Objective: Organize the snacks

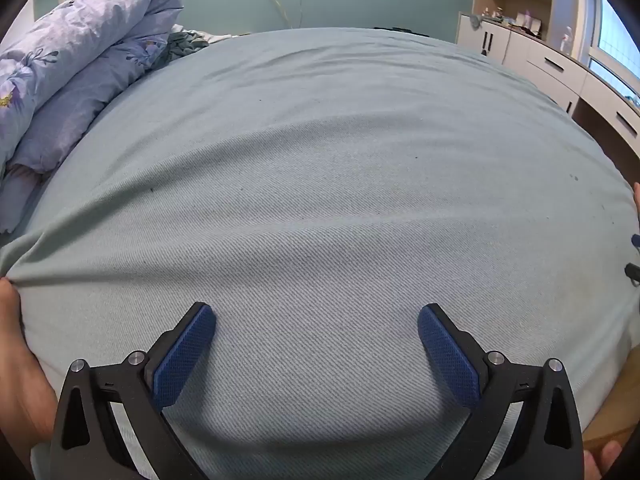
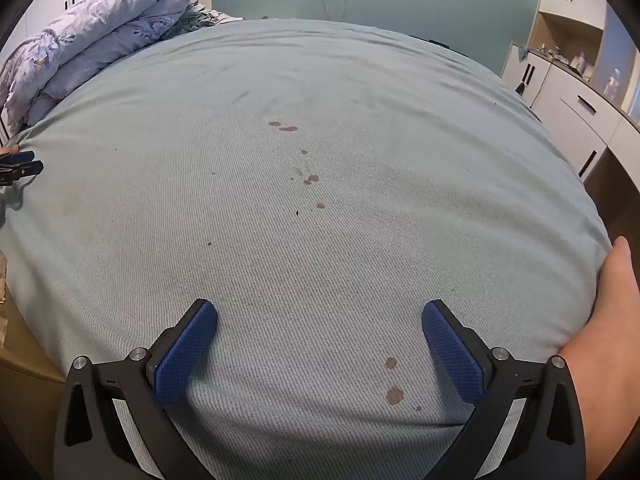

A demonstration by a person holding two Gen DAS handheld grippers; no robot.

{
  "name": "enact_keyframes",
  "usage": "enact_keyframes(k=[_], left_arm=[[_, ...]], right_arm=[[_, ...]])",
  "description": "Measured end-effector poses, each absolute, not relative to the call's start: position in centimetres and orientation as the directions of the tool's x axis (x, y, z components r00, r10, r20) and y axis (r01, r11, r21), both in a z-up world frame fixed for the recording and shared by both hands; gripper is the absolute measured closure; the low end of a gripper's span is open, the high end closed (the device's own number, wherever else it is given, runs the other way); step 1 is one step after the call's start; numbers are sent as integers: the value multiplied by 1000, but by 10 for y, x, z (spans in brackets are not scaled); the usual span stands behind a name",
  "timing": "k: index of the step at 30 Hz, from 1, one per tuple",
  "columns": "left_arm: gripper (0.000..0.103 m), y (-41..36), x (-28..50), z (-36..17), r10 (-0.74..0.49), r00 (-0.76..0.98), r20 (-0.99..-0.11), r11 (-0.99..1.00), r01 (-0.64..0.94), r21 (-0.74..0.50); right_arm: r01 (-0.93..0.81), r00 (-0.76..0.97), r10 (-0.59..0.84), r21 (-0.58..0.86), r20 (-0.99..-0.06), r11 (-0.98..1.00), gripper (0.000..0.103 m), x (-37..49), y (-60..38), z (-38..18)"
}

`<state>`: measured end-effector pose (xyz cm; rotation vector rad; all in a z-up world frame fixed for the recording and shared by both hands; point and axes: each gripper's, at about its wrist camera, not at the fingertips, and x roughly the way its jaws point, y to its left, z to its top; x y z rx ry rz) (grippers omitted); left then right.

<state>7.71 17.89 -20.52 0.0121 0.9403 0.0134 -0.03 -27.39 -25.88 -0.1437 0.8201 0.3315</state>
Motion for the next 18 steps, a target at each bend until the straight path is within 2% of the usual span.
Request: enact_keyframes(k=[18], left_arm=[[0, 178, 78, -206, 17, 590, -807, 1000, -8, 16]], right_arm=[[-345, 634, 232, -1, -738, 939, 0, 1, -275, -256]])
